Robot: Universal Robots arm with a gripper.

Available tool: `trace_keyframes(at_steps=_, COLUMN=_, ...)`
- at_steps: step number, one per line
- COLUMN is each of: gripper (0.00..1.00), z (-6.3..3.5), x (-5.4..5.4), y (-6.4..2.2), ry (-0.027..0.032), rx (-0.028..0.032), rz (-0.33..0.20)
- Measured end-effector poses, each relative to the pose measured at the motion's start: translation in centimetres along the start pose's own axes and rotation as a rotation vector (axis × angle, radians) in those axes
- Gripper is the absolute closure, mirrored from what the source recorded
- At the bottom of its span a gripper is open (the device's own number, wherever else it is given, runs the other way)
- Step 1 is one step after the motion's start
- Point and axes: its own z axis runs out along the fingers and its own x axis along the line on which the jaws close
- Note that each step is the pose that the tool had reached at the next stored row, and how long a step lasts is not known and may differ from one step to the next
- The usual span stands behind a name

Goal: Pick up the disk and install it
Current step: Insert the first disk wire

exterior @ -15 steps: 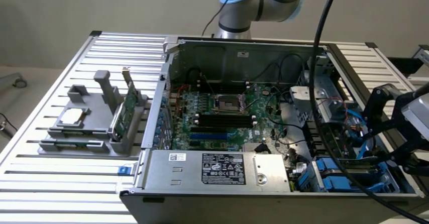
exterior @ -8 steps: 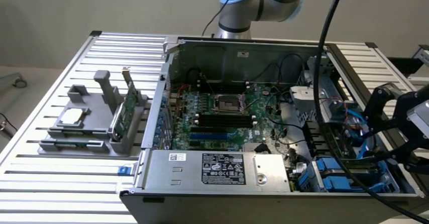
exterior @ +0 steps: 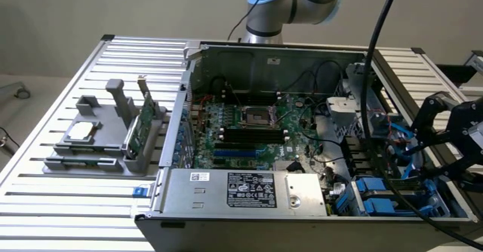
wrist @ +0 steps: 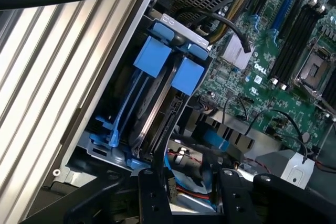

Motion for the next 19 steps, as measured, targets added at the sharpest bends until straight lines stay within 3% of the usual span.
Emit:
trace_keyframes(at_steps=4, gripper=0.57, z=0.01, x=-0.03, y=0.05, ry=-0.0032, rx=-0.0045, rz=-0.023)
trace_keyframes(at_steps=12, gripper=0.57, z=-0.06, x=-0.09, y=0.13, ry=-0.0015, rx=-0.0274, rz=-0.121)
trace_keyframes(at_steps=14, gripper=0.57, z=-0.06, x=-0.09, y=0.14, ry=0.0001, rx=-0.0296, rz=-0.146)
trace_keyframes(at_steps=16, gripper=0.57, z=-0.07, x=-0.09, y=0.12, ry=0.004, rx=-0.0267, rz=-0.17)
trace_keyframes(at_steps=19, gripper=0.57, z=-0.05, x=-0.11, y=0.16, ry=0.0164, rx=-0.01, rz=-0.187)
